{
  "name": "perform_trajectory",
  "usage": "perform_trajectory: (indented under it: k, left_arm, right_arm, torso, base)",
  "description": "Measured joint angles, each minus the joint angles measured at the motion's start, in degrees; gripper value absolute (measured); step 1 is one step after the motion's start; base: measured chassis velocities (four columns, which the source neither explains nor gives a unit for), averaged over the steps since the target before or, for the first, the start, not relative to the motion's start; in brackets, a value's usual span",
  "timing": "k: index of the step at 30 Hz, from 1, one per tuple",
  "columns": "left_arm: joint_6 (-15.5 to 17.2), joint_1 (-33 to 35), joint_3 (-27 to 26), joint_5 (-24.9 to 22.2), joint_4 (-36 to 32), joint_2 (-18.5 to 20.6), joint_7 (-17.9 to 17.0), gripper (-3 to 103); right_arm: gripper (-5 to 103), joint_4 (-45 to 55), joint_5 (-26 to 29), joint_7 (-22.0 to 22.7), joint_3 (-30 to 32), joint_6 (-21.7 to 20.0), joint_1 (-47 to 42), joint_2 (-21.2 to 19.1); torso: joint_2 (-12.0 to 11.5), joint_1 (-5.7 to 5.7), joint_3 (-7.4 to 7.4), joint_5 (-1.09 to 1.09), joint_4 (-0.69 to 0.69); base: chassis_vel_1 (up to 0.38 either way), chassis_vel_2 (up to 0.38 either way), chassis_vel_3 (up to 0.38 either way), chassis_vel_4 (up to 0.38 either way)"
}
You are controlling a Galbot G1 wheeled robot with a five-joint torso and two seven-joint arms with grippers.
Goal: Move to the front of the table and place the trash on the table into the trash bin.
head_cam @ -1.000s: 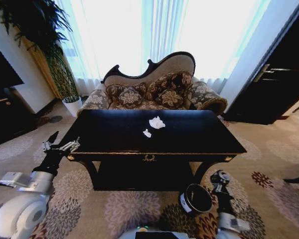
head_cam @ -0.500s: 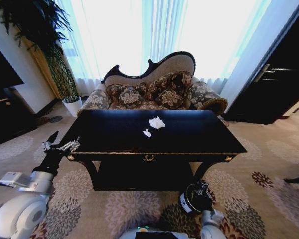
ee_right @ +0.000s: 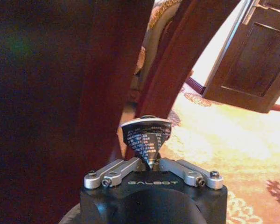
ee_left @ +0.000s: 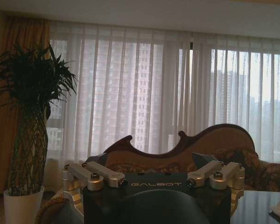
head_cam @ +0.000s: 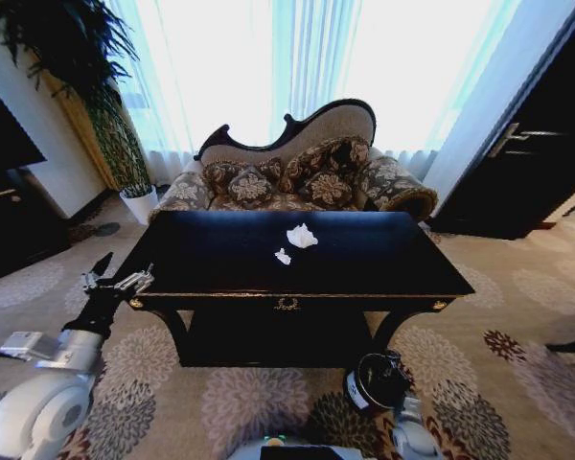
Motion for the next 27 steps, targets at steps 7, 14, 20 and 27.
perform_trajectory:
  k: [7, 14, 20, 27]
  left_arm:
    - [-0.01, 0.00, 0.00, 0.00, 0.00, 0.00, 0.00, 100]
    - [0.00, 0.00, 0.00, 0.00, 0.00, 0.00, 0.00, 100]
    - [-0.01, 0.00, 0.00, 0.00, 0.00, 0.00, 0.00, 100]
    - [0.00, 0.00, 0.00, 0.00, 0.00, 0.00, 0.00, 100]
  right_arm:
    - [0, -4.63, -1.78, 0.59, -0.42, -1.11, 2.87, 1.18]
    - [0, -7.61, -0.09, 1.31, -0.32, -2.68, 4.69, 1.39]
    - [11, -7.79, 0.23, 1.80, -0.22, -3.67, 4.65, 1.72]
    - [37, -7.42, 0.30, 1.81, -0.09, -3.68, 3.52, 2.46]
  torso:
    - [0.01, -0.01, -0.01, -0.01, 0.00]
    - [0.01, 0.00, 0.00, 0.00, -0.02]
    - [0.01, 0.00, -0.01, 0.01, -0.01]
    - [0.01, -0.01, -0.01, 0.01, -0.01]
  base:
    - [0.000, 0.000, 0.000, 0.000]
    - [0.000, 0.000, 0.000, 0.000]
    - [0.000, 0.000, 0.000, 0.000]
    - [0.000, 0.000, 0.000, 0.000]
